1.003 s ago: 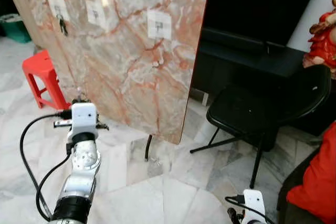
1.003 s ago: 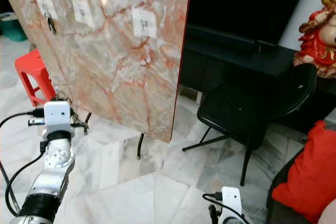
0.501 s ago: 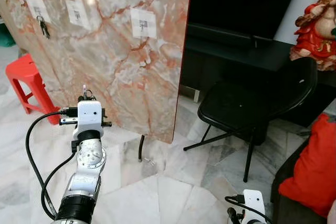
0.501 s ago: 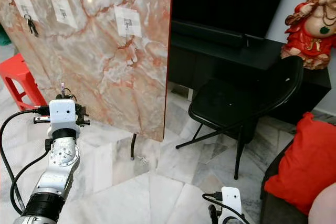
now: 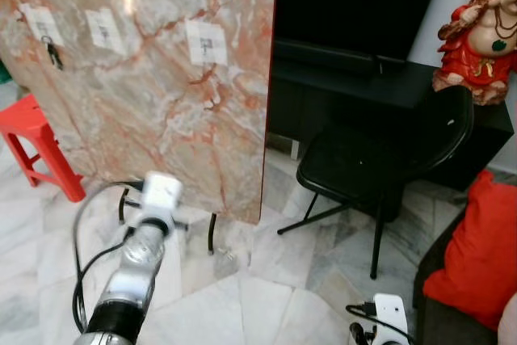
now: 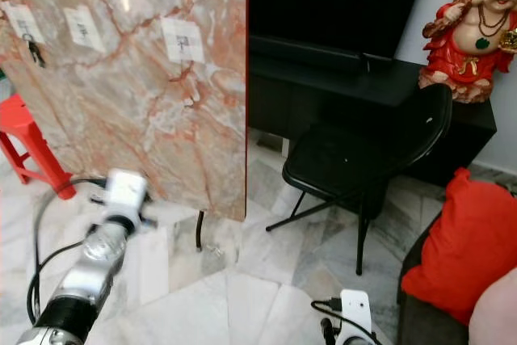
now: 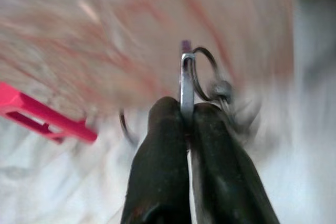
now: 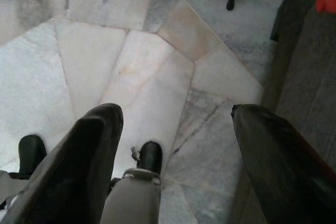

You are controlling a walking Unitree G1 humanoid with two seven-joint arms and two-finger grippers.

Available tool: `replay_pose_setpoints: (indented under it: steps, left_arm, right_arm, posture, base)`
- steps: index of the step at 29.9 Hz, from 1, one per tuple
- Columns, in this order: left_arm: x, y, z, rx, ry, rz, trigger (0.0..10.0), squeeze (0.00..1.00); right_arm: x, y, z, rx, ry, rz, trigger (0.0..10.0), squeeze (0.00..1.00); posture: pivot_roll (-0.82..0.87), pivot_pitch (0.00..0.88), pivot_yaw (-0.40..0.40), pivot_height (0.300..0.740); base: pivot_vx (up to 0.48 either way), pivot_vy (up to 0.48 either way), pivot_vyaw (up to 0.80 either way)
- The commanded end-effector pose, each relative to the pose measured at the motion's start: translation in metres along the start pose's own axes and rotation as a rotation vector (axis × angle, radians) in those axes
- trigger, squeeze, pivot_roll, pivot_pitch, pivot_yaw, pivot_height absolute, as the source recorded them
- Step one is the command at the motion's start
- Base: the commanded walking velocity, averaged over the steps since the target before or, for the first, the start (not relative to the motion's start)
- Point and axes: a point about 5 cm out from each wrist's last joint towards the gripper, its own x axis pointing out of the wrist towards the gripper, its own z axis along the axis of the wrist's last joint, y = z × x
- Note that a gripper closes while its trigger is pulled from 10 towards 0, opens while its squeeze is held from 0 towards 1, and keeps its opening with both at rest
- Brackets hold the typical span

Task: Hang keys on a hook

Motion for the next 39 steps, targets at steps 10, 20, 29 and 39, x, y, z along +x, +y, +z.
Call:
replay_pose_setpoints:
  steps: [10, 20, 29, 39]
  left_arm:
    - [-0.007, 0.003, -0.025, 0.592, 0.106, -0.225, 10.0, 0.0]
    - [-0.018, -0.013, 0.0, 0.519, -0.048, -0.54, 10.0, 0.0]
    - [-0.02, -0.002, 0.034, 0.533, -0.133, -0.657, 10.0, 0.0]
    - [-0.022, 0.006, 0.088, 0.527, -0.297, -0.708, 10.0, 0.0]
  right_arm:
    - [0.0, -0.001, -0.002, -0.019, 0.01, 0.002, 10.0, 0.0]
    - [0.004, 0.013, 0.035, -0.213, -0.099, 0.099, 10.0, 0.0]
    - [-0.002, 0.033, 0.121, -0.447, -0.321, 0.283, 10.0, 0.0]
    - [-0.028, 0.076, 0.196, -0.579, -0.514, 0.502, 10.0, 0.0]
  posture:
    - [0.02, 0.0, -0.055, 0.723]
    - [0.01, 0.0, -0.055, 0.723]
    - [0.0, 0.0, -0.045, 0.723]
    - [-0.01, 0.0, -0.027, 0.723]
  base:
    - [0.0, 0.0, 0.0]
    - [0.0, 0.0, 0.0]
    - [0.0, 0.0, 0.0]
    - [0.0, 0.0, 0.0]
